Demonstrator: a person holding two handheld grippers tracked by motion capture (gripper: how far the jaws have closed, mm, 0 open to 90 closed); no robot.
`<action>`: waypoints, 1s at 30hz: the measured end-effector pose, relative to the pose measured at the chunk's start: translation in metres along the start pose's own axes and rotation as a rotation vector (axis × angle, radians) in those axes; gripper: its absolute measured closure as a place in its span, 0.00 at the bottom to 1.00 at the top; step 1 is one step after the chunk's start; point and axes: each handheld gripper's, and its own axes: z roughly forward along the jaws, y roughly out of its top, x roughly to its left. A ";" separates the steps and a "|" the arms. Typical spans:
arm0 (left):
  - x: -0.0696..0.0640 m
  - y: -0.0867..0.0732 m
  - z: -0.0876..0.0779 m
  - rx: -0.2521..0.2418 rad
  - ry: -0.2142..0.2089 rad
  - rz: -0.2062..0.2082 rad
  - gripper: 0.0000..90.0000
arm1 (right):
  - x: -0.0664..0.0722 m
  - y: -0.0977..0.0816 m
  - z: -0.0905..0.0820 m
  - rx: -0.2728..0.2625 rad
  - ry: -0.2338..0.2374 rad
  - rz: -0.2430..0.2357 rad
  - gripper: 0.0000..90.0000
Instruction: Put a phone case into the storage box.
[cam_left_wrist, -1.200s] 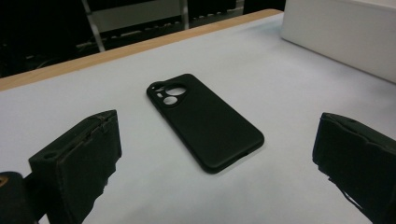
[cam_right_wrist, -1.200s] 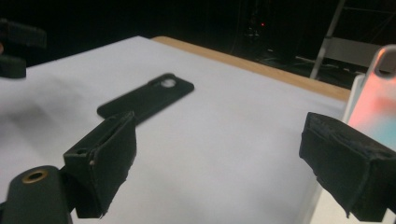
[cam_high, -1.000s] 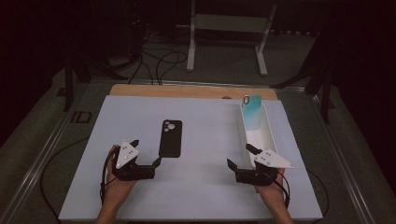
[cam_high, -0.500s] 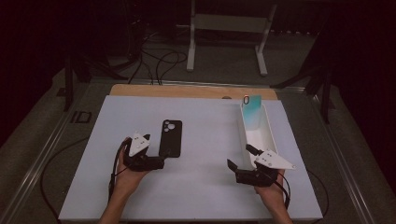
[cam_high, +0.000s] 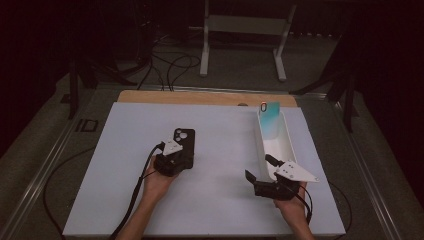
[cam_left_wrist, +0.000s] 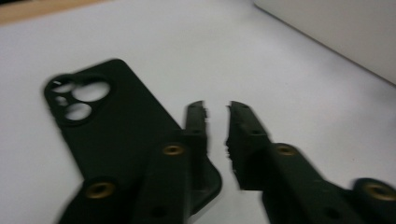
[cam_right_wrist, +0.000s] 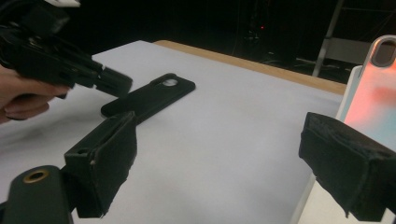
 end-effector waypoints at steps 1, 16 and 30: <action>-0.001 0.000 0.003 0.014 0.000 0.002 0.94 | 0.000 0.000 0.000 -0.001 -0.001 -0.002 0.13; -0.012 -0.010 0.029 0.172 0.018 0.038 1.00 | 0.000 -0.001 0.000 0.000 -0.001 -0.006 0.13; 0.003 -0.020 0.011 0.188 0.156 0.017 1.00 | 0.000 0.001 0.001 -0.010 -0.001 -0.006 0.13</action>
